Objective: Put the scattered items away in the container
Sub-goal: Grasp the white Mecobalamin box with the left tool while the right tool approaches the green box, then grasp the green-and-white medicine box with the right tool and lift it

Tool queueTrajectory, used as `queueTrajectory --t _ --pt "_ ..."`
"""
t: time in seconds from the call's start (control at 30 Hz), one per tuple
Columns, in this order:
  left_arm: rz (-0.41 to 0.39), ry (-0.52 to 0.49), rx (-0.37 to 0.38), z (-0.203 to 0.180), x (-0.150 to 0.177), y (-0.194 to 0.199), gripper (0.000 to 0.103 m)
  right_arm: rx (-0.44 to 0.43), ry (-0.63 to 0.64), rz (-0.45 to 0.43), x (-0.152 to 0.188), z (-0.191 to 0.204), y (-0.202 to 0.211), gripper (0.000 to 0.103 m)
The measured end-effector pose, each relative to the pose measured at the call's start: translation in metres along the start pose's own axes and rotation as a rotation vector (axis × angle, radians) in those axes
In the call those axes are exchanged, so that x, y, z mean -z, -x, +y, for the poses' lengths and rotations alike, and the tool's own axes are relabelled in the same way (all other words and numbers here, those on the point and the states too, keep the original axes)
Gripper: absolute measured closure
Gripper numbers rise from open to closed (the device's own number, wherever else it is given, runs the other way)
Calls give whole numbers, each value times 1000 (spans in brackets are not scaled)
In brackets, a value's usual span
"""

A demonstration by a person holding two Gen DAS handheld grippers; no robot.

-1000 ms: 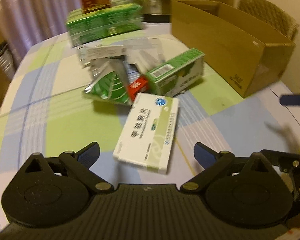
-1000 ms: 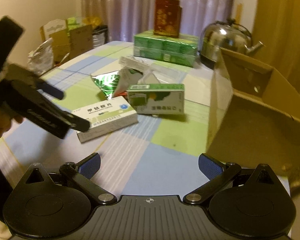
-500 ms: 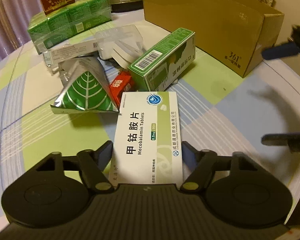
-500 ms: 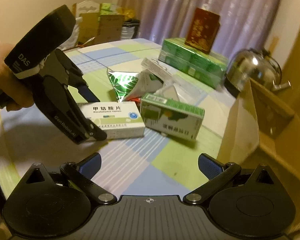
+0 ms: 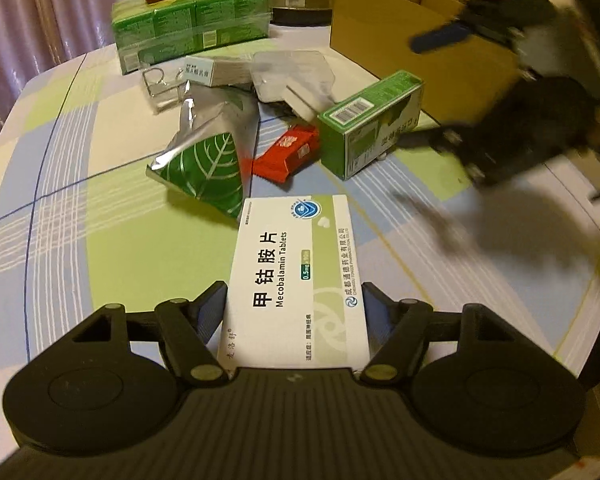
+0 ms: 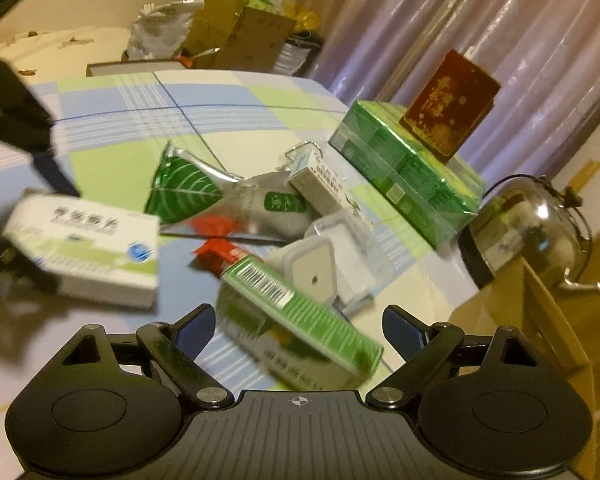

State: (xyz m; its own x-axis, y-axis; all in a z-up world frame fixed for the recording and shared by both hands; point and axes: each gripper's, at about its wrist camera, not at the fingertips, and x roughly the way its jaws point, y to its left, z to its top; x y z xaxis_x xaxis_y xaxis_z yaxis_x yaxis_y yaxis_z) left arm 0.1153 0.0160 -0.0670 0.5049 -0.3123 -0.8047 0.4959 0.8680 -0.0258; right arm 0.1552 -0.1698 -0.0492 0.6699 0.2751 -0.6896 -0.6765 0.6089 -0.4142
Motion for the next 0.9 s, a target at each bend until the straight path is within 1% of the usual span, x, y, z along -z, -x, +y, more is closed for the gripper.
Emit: queueTrajectory --t 0.1,0.13,0.17,0.2,0.27,0.33,0.37,0.43,0.47,0.53,0.57,0.63,0.67,0.7,0.73,0.77,0.8,0.9 --pt "4 -2 6 -3 2 -2 36 -7 -29 70 -4 -12 -21 16" --pt "1 5 10 -2 2 -2 36 -15 -49 98 -4 -16 -26 20" --pt "-2 11 14 -2 2 -2 36 -25 -64 121 -2 -18 -28 29" --pt "-5 16 17 -1 2 -1 36 -31 -74 138 0 -17 -28 33" --pt "-8 26 21 0 3 -1 36 -60 -101 158 4 -13 -20 51" --pt "-8 25 22 -1 2 -1 36 -102 -140 173 10 -7 -9 60" --pt "-8 22 22 -2 2 -2 36 -116 -157 174 13 -2 -2 64" --pt "-7 15 25 -5 2 -2 36 -143 -201 166 19 5 11 64" --pt "-8 14 28 -6 3 -1 36 -164 -237 166 20 7 16 66" --pt "-9 11 33 -8 3 -1 36 -223 -338 179 25 7 23 78" --pt "-9 9 34 -9 4 -1 36 -240 -373 181 27 9 26 78" --pt "-9 8 37 -10 5 0 36 -263 -399 169 29 17 34 78" --pt "-9 8 38 -10 5 0 36 -262 -402 151 31 20 39 77" --pt "-10 11 37 -10 6 0 36 -244 -397 132 32 23 44 73" --pt "-12 15 36 -10 6 0 36 -218 -391 114 33 24 47 58" --pt "-15 21 36 -10 6 1 36 -192 -393 97 34 23 49 34" --pt "-17 28 37 -9 7 1 36 -175 -404 81 35 21 50 27" --pt "-25 49 37 -9 7 2 35 -172 -420 81 36 13 45 26"
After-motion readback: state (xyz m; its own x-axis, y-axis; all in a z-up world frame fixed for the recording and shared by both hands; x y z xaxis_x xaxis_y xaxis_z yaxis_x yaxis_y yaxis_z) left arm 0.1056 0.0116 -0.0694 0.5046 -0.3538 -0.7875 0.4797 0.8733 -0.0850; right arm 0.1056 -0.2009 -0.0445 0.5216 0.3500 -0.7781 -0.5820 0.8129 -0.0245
